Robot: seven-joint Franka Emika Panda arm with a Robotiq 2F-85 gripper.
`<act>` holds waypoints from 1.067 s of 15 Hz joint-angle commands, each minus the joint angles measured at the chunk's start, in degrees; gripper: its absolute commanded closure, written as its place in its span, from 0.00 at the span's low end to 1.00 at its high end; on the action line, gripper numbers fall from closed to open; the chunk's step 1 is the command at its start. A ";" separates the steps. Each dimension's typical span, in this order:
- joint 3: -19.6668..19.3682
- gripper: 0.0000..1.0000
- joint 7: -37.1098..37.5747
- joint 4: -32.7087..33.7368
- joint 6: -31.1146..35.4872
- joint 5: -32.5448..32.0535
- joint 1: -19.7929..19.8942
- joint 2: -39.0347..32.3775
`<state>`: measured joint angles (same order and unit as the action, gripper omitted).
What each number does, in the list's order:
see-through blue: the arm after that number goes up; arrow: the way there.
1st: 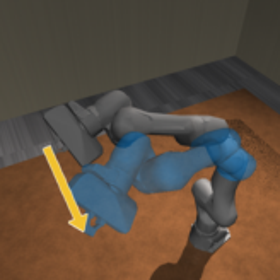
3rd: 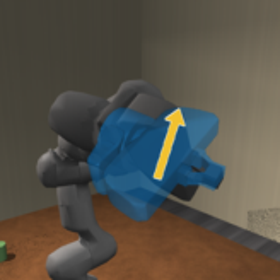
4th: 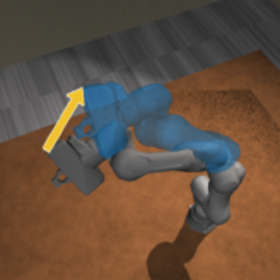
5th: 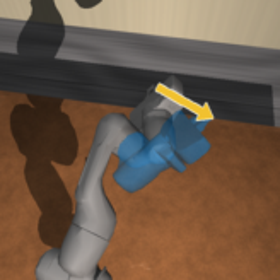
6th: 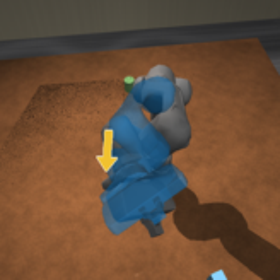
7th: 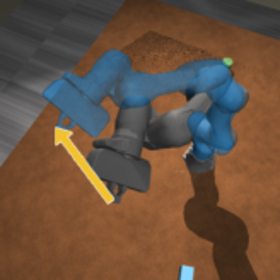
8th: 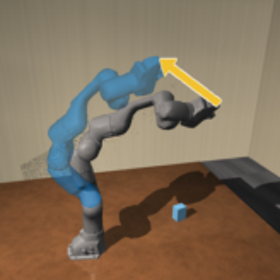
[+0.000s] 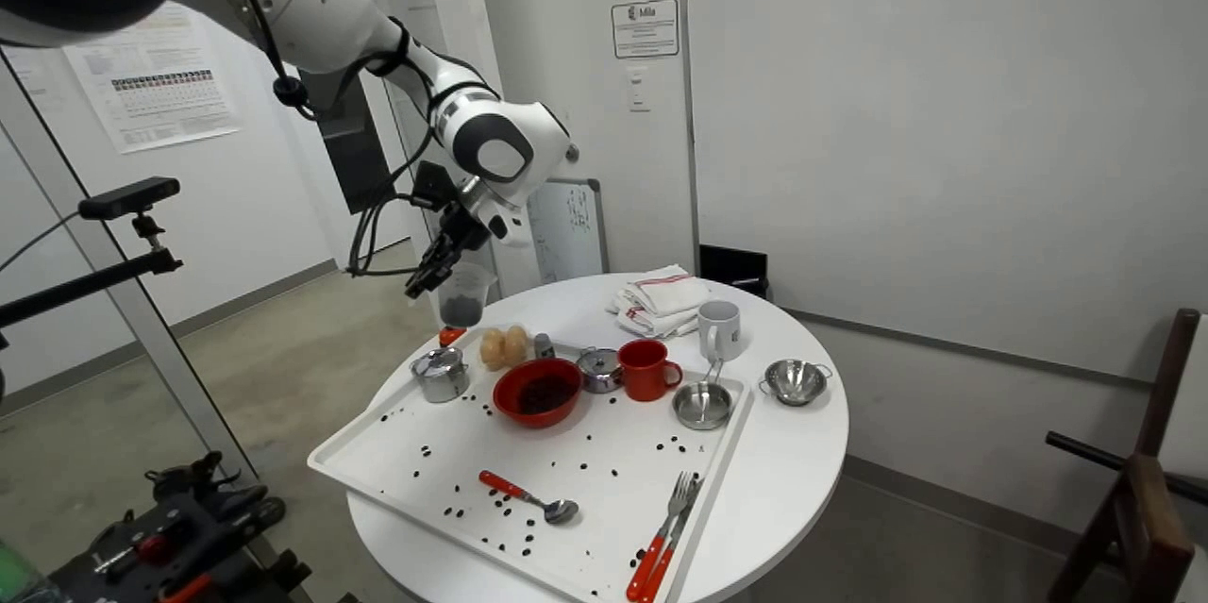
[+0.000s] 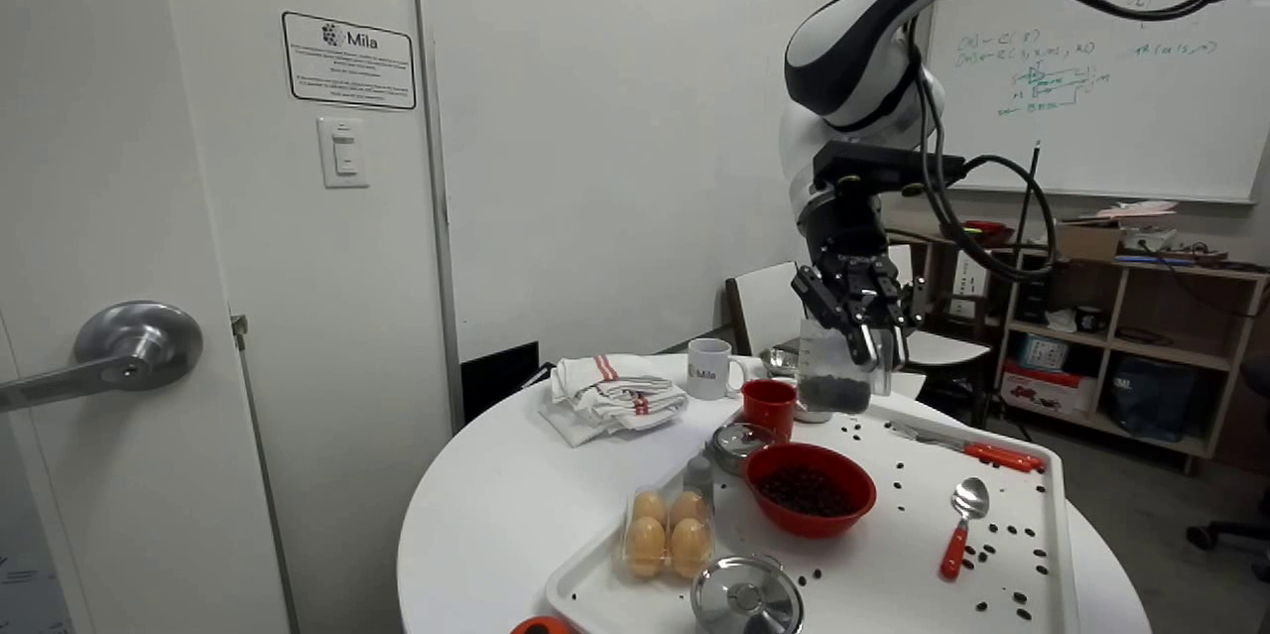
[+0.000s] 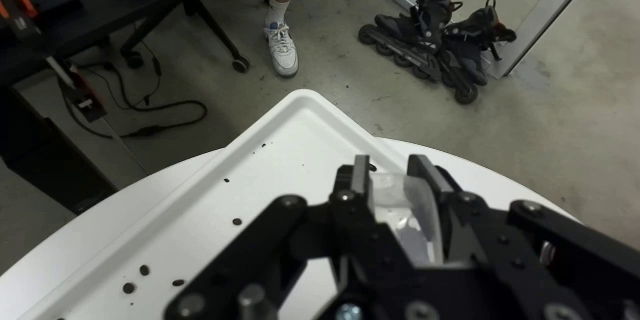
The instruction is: Pour some contents from the clear jar into the orange bowl
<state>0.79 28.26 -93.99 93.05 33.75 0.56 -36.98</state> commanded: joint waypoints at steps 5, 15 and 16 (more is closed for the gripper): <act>0.74 0.91 -1.39 10.41 -10.02 4.79 3.43 -9.56; -0.12 0.91 -0.87 22.35 -22.50 14.85 7.72 -19.23; -0.23 0.91 -0.52 23.36 -23.03 15.67 8.09 -20.31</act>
<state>0.80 26.50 -76.53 73.85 46.28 7.59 -52.63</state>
